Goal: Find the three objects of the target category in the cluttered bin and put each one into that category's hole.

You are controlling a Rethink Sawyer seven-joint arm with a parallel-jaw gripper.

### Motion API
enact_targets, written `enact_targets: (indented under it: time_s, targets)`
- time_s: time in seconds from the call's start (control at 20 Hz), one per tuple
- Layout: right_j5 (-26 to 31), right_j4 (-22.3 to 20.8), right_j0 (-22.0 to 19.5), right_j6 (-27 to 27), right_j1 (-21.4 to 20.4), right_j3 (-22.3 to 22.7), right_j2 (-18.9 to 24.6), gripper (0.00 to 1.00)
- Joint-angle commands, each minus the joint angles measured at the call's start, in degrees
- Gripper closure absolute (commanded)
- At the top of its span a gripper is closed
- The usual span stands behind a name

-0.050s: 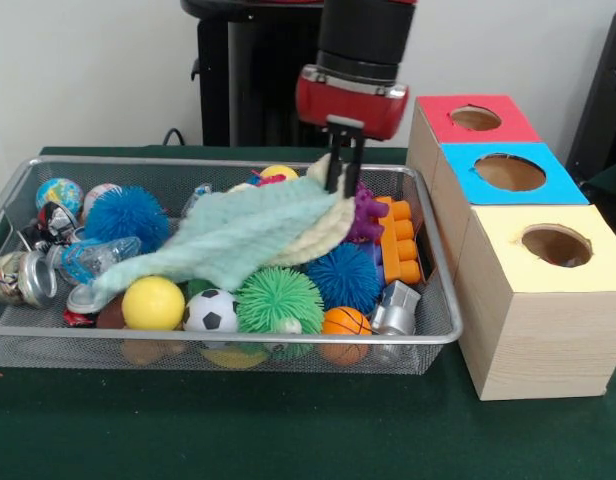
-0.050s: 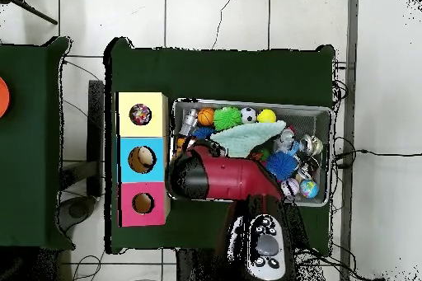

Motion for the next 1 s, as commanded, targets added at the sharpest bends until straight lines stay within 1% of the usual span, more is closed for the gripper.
enact_targets:
  time_s: [0.05, 0.15, 0.5, 0.7, 0.75, 0.85, 0.95, 1.0]
  targets:
    - [8.31, 4.90, 3.89, 13.03, -1.18, 2.59, -1.92, 1.00]
    - [8.82, 5.65, 4.60, 13.03, -1.27, 2.58, -2.46, 1.00]
    - [8.03, 6.91, 6.59, 12.19, -0.14, 1.00, -4.98, 1.00]
    - [7.98, 6.59, 7.08, 10.66, -0.33, 0.34, -6.43, 1.00]
    - [8.17, 5.84, 7.65, 10.18, -0.01, -0.88, -7.87, 1.00]
    - [9.53, 3.26, 8.98, 8.60, 0.63, -4.16, -12.34, 1.00]
    - [12.20, 1.43, 9.09, 6.15, 1.28, -7.38, -15.26, 1.00]
    - [12.73, 0.75, 8.67, 4.69, 1.48, -8.45, -15.78, 1.00]
